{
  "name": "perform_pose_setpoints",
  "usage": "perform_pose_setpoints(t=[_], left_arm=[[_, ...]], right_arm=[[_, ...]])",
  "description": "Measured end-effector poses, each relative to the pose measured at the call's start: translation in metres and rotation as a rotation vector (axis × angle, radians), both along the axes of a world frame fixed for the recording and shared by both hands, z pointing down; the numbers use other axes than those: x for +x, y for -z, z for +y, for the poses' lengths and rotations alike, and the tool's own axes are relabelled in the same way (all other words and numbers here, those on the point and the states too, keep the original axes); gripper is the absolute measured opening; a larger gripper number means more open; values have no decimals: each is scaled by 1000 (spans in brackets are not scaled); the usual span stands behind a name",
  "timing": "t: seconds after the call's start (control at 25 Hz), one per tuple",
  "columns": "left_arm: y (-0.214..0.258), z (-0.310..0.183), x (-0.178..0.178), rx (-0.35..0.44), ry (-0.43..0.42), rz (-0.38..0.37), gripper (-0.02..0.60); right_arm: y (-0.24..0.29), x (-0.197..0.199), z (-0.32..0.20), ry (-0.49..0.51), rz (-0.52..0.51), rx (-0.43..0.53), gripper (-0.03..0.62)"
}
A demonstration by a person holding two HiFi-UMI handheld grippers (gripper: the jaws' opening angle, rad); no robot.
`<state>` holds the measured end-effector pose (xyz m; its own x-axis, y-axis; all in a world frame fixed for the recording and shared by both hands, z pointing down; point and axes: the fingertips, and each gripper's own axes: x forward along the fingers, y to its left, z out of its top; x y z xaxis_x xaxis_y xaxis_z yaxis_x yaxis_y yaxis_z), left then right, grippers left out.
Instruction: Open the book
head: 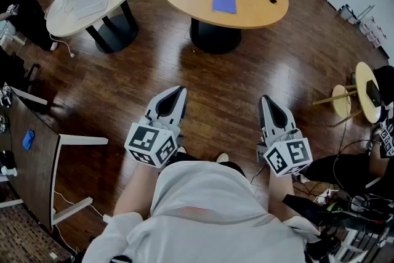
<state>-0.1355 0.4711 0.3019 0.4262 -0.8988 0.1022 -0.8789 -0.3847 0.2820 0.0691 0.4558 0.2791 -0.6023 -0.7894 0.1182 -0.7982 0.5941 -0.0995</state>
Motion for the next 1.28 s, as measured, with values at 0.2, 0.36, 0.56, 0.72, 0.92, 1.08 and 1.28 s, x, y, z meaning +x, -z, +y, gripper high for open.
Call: perform_pose_setpoints(t=[0.2, 0.36, 0.56, 0.72, 0.92, 1.08, 1.28], left_arm=[[-16, 8, -60, -22, 11, 3, 9], [-37, 16, -99, -61, 18, 14, 9], [-56, 15, -129, -100, 44, 38, 9], [-55, -5, -133, -95, 55, 36, 9], [-52, -39, -133, -90, 61, 19, 9], [-47, -83, -119, -78, 65, 0, 9], [-37, -148, -78, -68, 73, -11, 11]], right_arm=[[-6, -54, 9, 1, 12, 5, -5], [-19, -90, 15, 8, 25, -12, -5], [-28, -112, 11, 14, 42, -35, -5], [-31, -110, -12, -5, 35, -44, -5], [-38, -114, -50, -1, 18, -62, -5], [-35, -100, -92, -9, 0, -49, -5], [-38, -51, -150, -24, -15, -58, -5]])
